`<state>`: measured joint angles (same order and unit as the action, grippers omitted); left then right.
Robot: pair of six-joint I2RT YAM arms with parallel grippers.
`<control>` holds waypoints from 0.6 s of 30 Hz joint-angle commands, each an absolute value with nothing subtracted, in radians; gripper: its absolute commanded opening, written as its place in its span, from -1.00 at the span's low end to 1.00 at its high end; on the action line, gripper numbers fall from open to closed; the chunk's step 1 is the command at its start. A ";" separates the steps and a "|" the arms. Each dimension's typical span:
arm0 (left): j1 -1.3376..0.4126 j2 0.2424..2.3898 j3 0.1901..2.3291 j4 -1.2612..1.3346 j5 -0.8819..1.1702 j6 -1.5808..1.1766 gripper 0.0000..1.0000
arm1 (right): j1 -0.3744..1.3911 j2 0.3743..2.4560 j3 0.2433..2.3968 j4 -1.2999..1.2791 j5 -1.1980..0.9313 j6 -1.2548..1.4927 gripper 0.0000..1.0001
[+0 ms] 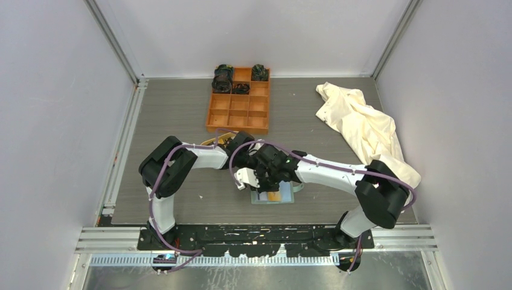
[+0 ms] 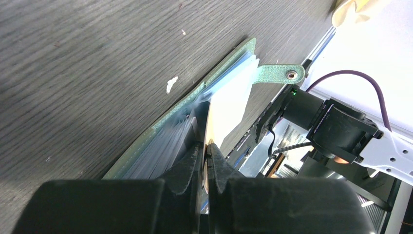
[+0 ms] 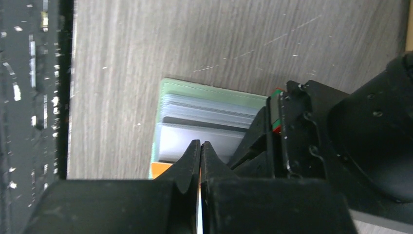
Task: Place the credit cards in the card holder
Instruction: Insert the credit card into the card holder.
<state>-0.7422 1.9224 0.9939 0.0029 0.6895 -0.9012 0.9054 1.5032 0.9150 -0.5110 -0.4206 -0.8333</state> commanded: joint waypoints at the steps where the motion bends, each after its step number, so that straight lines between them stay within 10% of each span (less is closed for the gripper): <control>1: -0.749 1.957 0.971 -0.053 0.652 -0.854 -0.82 | 0.934 1.530 0.920 -0.426 -0.285 -0.794 -0.96; 18: -0.749 1.962 0.973 -0.058 0.652 -0.848 -0.58 | 0.917 1.542 0.918 -0.590 -0.195 -0.950 -0.97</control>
<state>-0.7441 1.9274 0.9939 0.0212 0.7040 -0.9009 0.9382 1.5494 0.9051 -0.5076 -0.2405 -0.9051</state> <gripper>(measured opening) 0.197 0.045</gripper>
